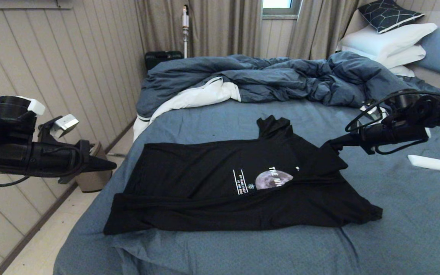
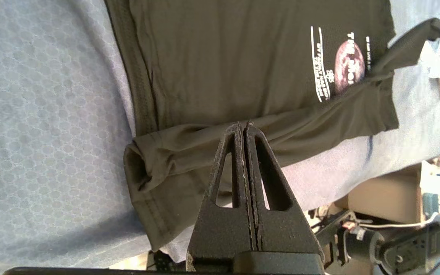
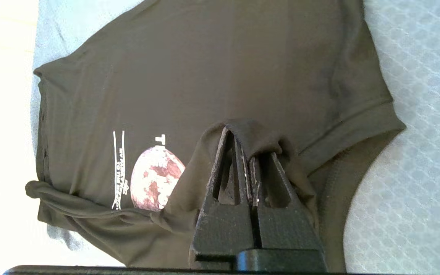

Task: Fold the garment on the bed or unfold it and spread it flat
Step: Fold the black T-shirt

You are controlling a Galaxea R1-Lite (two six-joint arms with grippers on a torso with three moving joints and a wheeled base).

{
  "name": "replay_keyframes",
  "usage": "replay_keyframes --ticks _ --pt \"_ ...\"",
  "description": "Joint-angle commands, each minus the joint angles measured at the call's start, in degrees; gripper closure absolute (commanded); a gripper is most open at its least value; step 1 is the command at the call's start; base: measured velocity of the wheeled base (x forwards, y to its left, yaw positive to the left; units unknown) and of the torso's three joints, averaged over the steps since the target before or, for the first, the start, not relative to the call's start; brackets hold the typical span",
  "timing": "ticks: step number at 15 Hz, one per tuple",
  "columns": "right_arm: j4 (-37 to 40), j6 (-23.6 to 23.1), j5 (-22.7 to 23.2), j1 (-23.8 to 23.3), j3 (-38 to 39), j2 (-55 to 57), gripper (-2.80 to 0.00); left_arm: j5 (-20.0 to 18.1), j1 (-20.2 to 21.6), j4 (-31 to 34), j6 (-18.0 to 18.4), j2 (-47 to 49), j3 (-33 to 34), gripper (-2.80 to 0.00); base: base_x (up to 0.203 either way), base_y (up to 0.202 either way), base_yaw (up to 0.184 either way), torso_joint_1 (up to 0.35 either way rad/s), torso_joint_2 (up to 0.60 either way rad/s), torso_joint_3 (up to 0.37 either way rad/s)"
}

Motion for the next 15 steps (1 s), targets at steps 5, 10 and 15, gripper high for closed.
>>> replay_keyframes --ticks 5,10,15 --pt "0.2 -0.2 -0.8 0.0 0.3 -0.4 0.0 -0.5 0.1 0.1 -0.1 0.0 0.0 0.0 0.0 0.0 0.0 0.0 0.0 0.0" --pt "0.2 -0.8 -2.5 0.2 0.4 -1.4 0.0 -0.7 0.0 0.1 -0.1 -0.2 0.4 0.0 0.0 0.0 0.0 0.0 0.0 0.0" --pt "0.2 -1.0 -6.7 2.3 1.0 -2.1 -2.8 -1.0 0.0 0.1 -0.1 -0.3 0.5 0.0 0.0 0.0 0.0 0.0 0.0 0.0"
